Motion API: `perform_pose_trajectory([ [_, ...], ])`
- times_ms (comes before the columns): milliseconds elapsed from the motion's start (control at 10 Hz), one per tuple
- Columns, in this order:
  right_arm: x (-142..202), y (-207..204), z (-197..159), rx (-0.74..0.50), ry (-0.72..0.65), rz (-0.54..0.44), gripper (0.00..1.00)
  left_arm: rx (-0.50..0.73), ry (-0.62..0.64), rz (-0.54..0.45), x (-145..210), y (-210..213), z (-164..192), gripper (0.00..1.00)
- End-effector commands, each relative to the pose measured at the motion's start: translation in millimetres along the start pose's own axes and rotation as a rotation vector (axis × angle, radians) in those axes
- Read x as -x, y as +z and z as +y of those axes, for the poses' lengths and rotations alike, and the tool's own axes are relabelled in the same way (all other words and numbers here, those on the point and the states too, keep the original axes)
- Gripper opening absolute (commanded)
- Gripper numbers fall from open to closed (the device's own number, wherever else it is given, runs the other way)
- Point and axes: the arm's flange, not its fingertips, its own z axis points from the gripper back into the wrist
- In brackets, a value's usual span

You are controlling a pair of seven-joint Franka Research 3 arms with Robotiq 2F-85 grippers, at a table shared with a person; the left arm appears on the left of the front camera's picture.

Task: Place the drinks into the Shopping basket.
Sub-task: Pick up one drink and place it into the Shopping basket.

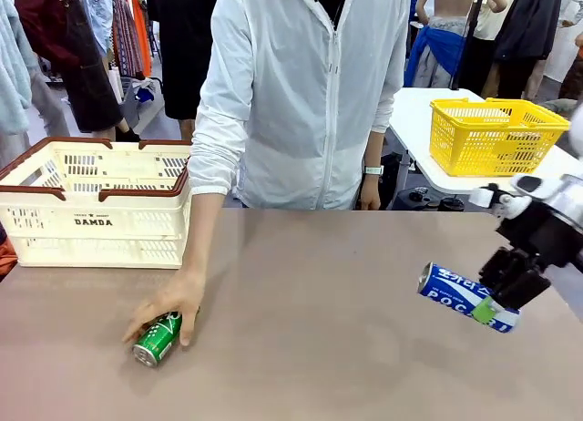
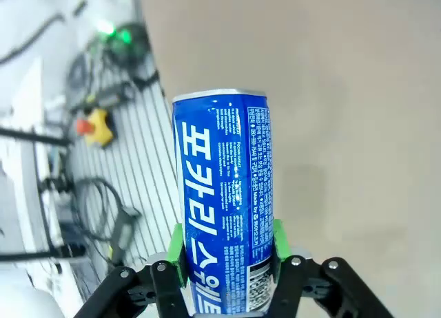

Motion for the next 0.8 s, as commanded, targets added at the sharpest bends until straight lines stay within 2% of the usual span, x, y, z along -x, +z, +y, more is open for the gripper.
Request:
perform_pose_trajectory([
  [0, 16.3, 3.6, -6.6, 0.1, -0.039, -0.051, 0.0, 0.019, -0.021, -0.015, -0.2, 1.1, -0.9, 1.0],
  [100, 0.0, 0.0, 0.0, 0.0, 0.0, 0.0, 0.0, 0.019, -0.021, -0.015, -0.2, 1.1, -0.9, 1.0],
  [400, 8.9, 4.1, -2.8, 0.022, -0.031, -0.026, 0.0, 0.019, -0.021, -0.015, -0.2, 1.1, -0.9, 1.0],
  [500, -22.7, -9.0, -0.3, -0.024, -0.048, -0.115, 0.0, 0.019, -0.021, -0.015, -0.2, 1.1, -0.9, 1.0],
  [700, -72.9, -33.5, 31.9, 0.054, -0.196, -0.116, 0.0, 0.019, -0.021, -0.015, -0.2, 1.1, -0.9, 1.0],
])
